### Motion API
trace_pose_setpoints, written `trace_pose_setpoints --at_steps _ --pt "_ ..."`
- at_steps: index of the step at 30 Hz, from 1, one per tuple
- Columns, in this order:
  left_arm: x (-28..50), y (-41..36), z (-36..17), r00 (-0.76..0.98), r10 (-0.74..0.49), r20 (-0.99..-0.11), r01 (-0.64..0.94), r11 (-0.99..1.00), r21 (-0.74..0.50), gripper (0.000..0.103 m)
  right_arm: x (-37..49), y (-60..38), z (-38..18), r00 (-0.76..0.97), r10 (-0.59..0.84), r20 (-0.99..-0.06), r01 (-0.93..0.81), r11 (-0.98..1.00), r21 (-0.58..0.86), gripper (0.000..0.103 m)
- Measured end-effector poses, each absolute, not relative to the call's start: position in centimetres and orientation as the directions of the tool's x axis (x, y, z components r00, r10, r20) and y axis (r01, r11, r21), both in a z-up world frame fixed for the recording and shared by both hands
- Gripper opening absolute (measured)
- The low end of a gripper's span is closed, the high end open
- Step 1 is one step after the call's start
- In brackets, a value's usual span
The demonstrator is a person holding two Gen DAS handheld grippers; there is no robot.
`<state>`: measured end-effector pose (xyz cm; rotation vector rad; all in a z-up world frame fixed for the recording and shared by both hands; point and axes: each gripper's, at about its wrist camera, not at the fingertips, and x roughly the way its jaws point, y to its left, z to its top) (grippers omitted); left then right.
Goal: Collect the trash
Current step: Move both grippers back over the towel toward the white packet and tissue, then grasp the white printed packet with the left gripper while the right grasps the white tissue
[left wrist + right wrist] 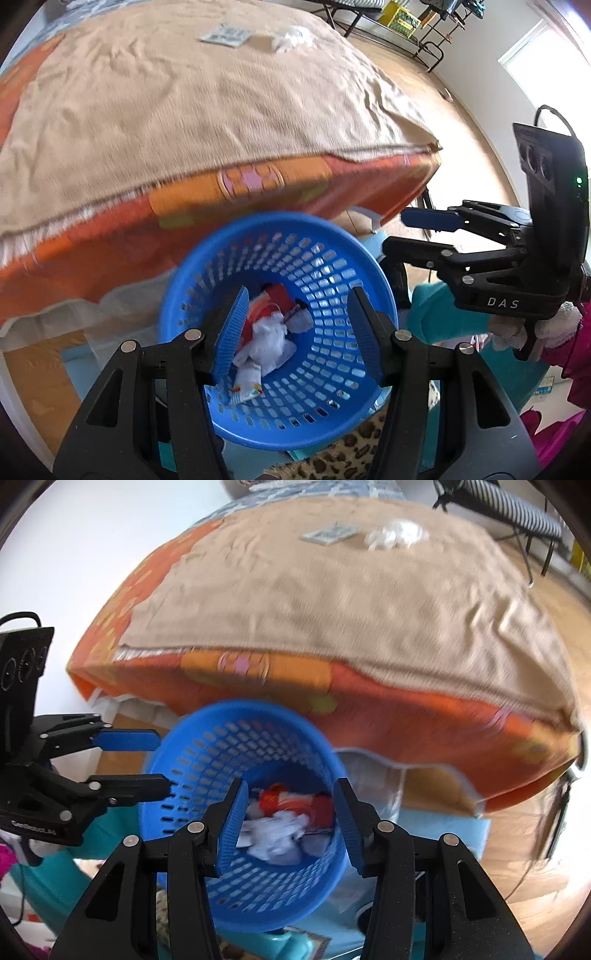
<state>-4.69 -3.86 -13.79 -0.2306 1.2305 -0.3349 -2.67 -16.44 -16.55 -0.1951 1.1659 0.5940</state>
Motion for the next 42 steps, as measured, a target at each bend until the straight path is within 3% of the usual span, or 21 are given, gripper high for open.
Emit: trace_pose_setpoints --at_steps 4,16,31,34,42 --pt "-3.1 -3.3 -12.7 0.317 -0.335 -0.887 0.137 0.942 -0.306 0.057 -1.5 -16.4 -14.8 0.324 0.305 -0.896 -0.535 0.840 0.092 0.056" --pt "4.7 -2.3 -10.2 0.398 -0.250 -0.883 0.156 0.966 -0.204 0.057 6.6 -17.4 -9.9 0.419 0.291 -0.860 -0.490 0.870 0.056 0.056" --pt "18.6 -1.7 -10.5 0.399 -0.274 -0.875 0.181 0.959 -0.218 0.057 15.7 -19.2 -8.9 0.477 0.361 -0.801 -0.328 0.919 0.219 0.056" --pt "20.5 -1.8 -11.4 0.393 -0.259 -0.882 0.178 0.963 -0.203 0.057 17.4 -19.0 -9.3 0.439 0.394 -0.807 -0.304 0.911 0.280 0.077" --pt "26.0 -1.8 -14.0 0.364 -0.239 -0.900 0.156 0.969 -0.193 0.057 21.6 -18.7 -10.7 0.372 0.421 -0.827 -0.196 0.907 0.373 0.079"
